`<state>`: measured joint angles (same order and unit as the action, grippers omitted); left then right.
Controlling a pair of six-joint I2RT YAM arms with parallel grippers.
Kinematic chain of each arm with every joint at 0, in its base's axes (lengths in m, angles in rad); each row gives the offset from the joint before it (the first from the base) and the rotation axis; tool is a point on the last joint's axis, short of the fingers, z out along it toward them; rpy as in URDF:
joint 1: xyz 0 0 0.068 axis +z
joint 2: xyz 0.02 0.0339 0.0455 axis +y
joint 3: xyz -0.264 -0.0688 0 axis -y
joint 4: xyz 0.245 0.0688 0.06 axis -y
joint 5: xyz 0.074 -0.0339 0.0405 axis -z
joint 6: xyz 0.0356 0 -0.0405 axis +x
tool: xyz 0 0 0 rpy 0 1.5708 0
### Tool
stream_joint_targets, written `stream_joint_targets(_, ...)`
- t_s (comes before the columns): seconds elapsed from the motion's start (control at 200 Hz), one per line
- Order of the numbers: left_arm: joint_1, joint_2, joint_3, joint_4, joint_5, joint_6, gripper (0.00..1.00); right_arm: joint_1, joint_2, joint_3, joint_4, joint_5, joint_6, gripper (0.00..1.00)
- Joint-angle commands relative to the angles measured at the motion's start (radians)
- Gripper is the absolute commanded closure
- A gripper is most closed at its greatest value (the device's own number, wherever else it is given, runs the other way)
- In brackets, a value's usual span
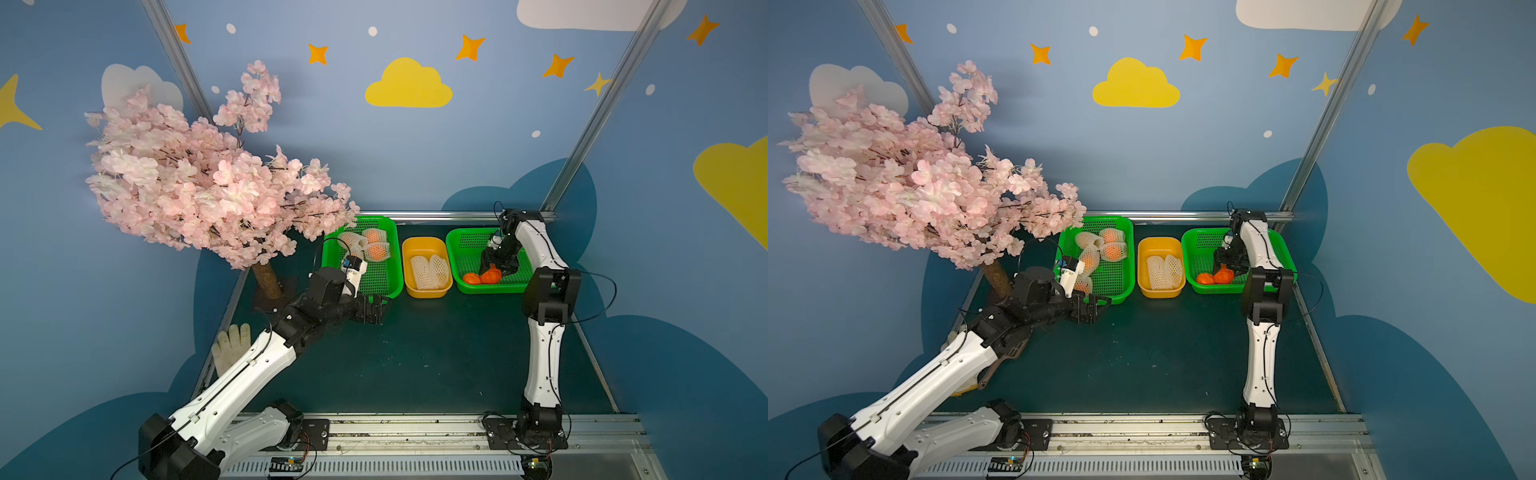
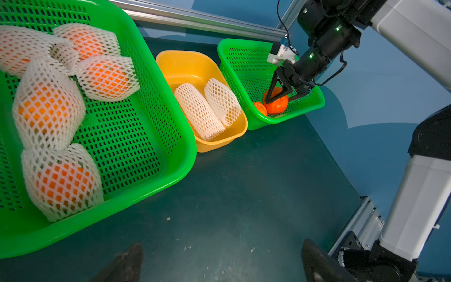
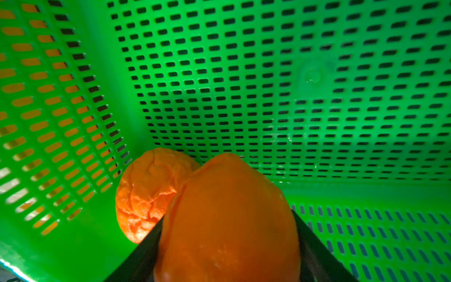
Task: Remove foam nets from oranges
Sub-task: Place the orange in the basket, then pick up the orange from the basket.
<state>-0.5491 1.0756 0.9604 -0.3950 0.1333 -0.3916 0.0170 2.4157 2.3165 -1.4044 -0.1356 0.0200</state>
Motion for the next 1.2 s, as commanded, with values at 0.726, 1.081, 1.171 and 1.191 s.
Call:
stream_joint_targets(0.726, 0.203, 0.355, 0.265, -0.295, -0.083, -0.029, 0.00, -0.007, -0.297, -0.197, 0.102, -0.219, 0.013, 0.16)
stream_joint_targets(1.081, 0.253, 0.645, 0.502, -0.437, -0.191, 0.056, 0.01, 0.075, -0.510, -0.328, 0.164, -0.300, 0.013, 0.16)
stream_joint_targets(1.171, 0.265, 0.737, 0.587, -0.486, -0.195, 0.056, 0.01, 0.116, -0.547, -0.356, 0.160, -0.313, 0.005, 0.16)
stream_joint_targets(1.191, 0.267, 0.759, 0.606, -0.499, -0.194, 0.056, 0.01, 0.125, -0.555, -0.362, 0.159, -0.315, 0.001, 0.16)
